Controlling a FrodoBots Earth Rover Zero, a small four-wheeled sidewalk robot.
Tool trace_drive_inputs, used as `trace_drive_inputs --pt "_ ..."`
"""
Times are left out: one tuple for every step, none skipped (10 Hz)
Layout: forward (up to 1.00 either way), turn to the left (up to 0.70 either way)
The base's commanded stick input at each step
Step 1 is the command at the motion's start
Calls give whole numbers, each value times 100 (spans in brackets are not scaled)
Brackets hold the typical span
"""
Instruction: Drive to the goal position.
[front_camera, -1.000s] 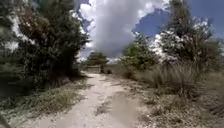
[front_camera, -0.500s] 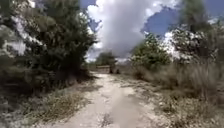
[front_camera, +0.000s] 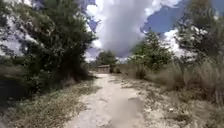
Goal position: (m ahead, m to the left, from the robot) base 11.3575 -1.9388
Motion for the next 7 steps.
trace_drive_inputs --pt "50 0" --pt "50 0" --pt "50 0" --pt "50 0" --pt "50 0" --pt "50 0" --pt "50 0"
